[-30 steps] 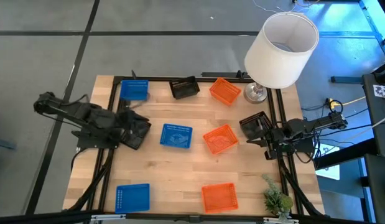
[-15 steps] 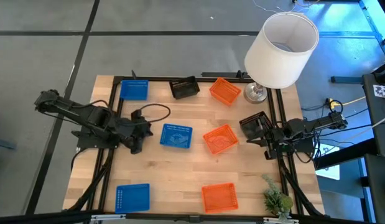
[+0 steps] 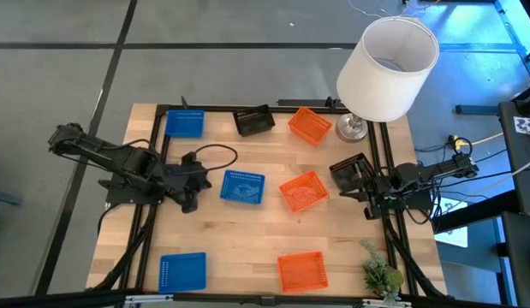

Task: Stack baskets by color
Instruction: Stack the middle blue bin on top of the top blue bin

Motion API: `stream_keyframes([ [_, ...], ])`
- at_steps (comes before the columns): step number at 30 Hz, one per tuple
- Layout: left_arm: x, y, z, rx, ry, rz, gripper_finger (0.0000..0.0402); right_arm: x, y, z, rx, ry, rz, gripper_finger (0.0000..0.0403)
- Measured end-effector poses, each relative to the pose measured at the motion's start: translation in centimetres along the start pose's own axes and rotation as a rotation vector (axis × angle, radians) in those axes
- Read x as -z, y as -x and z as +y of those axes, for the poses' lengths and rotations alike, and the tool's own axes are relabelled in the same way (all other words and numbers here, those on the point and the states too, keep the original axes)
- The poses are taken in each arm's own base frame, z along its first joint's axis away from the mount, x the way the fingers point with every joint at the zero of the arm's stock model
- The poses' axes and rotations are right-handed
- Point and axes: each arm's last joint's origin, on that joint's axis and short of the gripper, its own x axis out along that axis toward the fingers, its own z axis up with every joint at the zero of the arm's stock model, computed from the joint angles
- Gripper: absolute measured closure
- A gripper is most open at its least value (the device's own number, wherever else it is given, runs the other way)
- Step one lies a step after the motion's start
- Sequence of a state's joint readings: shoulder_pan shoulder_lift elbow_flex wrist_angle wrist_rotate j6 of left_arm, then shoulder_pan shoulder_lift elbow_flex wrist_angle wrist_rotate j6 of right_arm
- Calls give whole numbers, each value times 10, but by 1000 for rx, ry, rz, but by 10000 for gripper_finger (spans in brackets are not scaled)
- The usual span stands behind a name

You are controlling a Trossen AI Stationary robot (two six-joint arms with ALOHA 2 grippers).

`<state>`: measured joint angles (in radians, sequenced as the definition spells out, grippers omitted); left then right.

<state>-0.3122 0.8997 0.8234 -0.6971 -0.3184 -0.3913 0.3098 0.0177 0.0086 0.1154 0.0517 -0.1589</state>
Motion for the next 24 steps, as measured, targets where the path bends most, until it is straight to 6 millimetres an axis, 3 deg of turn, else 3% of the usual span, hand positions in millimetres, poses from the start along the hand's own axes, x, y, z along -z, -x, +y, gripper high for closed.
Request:
stream_keyframes([
  [8,-2,0,0,-24,73,-26,325,0,0,0,0,0,0,395],
  [14,-10,-13,-7,-52,-123,-76,310,0,0,0,1,0,0,395],
  [24,-7,-64,-24,-74,-235,42,310,0,0,0,1,0,0,395],
])
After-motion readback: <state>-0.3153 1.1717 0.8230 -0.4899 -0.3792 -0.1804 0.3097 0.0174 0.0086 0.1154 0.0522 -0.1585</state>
